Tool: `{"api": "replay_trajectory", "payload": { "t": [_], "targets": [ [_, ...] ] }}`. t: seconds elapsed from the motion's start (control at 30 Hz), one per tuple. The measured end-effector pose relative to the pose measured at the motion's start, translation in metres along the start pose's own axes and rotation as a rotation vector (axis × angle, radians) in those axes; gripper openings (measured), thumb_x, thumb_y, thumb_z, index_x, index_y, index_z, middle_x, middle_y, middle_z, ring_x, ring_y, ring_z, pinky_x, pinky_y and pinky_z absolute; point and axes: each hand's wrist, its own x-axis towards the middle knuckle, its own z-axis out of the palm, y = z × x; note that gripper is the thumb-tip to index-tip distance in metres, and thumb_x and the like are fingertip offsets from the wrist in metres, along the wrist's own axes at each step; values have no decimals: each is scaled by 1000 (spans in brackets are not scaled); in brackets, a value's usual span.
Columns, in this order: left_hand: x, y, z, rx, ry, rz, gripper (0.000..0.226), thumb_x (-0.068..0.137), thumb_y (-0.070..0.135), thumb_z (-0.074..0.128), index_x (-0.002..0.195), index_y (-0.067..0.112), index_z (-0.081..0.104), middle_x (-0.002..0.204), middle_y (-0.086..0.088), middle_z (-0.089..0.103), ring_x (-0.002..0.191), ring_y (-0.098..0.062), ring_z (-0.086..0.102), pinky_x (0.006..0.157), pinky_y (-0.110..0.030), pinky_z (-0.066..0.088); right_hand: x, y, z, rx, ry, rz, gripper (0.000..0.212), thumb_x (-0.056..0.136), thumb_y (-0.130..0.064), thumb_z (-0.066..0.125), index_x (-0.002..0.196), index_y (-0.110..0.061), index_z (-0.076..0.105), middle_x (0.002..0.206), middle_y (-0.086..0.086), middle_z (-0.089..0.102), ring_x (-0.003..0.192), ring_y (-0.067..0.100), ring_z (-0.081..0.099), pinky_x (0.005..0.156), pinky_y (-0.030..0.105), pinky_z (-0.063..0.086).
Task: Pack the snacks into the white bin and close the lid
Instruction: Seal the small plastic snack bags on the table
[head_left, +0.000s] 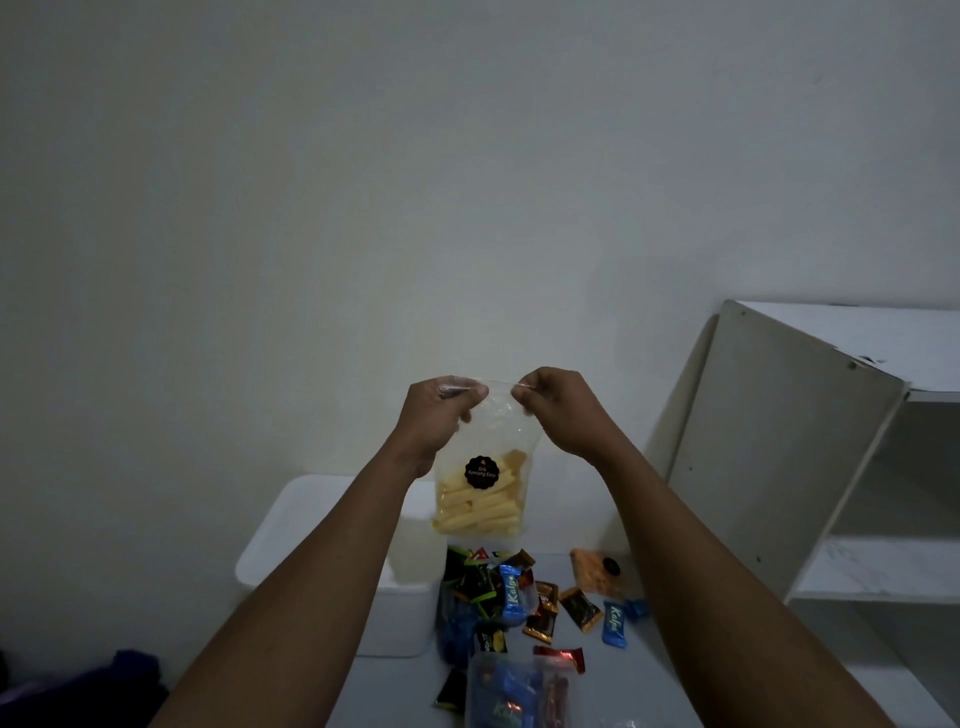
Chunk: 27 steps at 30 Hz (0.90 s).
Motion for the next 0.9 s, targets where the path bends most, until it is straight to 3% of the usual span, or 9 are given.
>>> {"api": "replay_trajectory", "payload": {
  "t": [0.1,0.23,0.37,0.43,0.53,0.67,0.77,0.9],
  "targets": [
    [-1,-4,2,-45,-28,-52,7,82,22,78,84,19,72,75,3,66,70,-14,58,69,-30,48,-2,5,3,2,-3,0,27,99,-25,55,87,-2,62,81,12,66,68,14,54,64,26,43],
    [2,-2,-2,105,-48,65,30,75,15,85,102,17,73,90,-1,76,84,-9,71,74,-20,53,-4,16,6,-58,-63,1,22,99,-24,57,86,-8,64,78,1,64,70,13,56,67,27,44],
    [7,4,-5,258,-193,87,37,78,9,81,112,17,70,86,-3,77,90,-10,73,90,-29,53,-7,22,13,56,-47,20,17,95,-26,64,91,-10,69,85,2,70,79,13,65,71,23,50],
    [8,4,-4,236,-165,83,35,81,8,78,114,18,69,87,-4,77,90,-10,73,87,-27,52,-11,23,15,236,21,66,18,92,-25,69,98,-8,71,88,0,72,80,6,66,71,16,50],
    [8,-1,-3,208,-128,60,35,83,9,77,116,19,68,88,-3,76,88,-9,72,82,-25,50,-16,29,16,432,86,145,18,94,-20,66,98,-4,70,87,7,71,79,9,66,77,20,48],
    [9,-5,-1,369,-192,95,38,82,12,76,118,19,66,81,0,76,89,-10,72,88,-32,55,-18,34,20,391,65,129,15,97,-17,61,87,-7,68,81,3,67,79,12,61,80,25,49],
    [9,0,4,483,-277,129,46,80,17,79,123,17,64,78,4,76,88,-6,71,87,-30,53,-19,33,23,357,13,94,14,96,-15,63,82,-15,67,78,-5,66,74,2,61,73,15,48],
    [12,2,9,492,-271,170,47,85,17,74,129,21,58,81,5,76,91,-12,69,93,-34,53,-22,32,19,440,51,96,11,95,-15,64,93,-7,72,85,2,72,77,2,66,71,12,50]
  ]
}}
